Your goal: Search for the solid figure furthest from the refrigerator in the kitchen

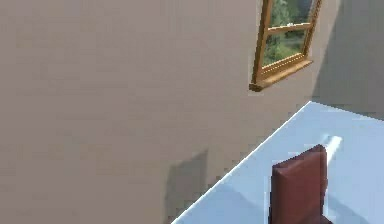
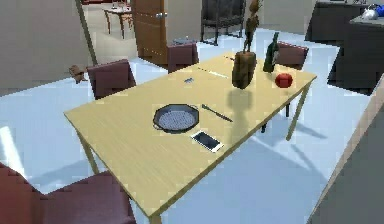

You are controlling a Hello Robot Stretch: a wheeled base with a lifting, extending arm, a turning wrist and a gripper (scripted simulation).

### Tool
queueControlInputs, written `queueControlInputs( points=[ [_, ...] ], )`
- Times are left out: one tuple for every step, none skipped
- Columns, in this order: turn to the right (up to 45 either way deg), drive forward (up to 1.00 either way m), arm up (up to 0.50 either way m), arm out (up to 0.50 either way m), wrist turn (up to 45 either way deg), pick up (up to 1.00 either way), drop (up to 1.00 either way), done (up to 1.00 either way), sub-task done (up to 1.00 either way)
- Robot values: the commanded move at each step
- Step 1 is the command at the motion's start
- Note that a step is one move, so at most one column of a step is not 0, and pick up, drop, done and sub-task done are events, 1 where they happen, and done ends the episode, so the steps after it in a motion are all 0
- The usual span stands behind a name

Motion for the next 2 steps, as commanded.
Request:
queueControlInputs(
  points=[
    [0.0, 0.80, 0.00, 0.00, 0.0, 0.00, 0.00, 0.00, 0.00],
    [45.0, 0.00, 0.00, 0.00, 0.0, 0.00, 0.00, 0.00, 0.00]
  ],
)
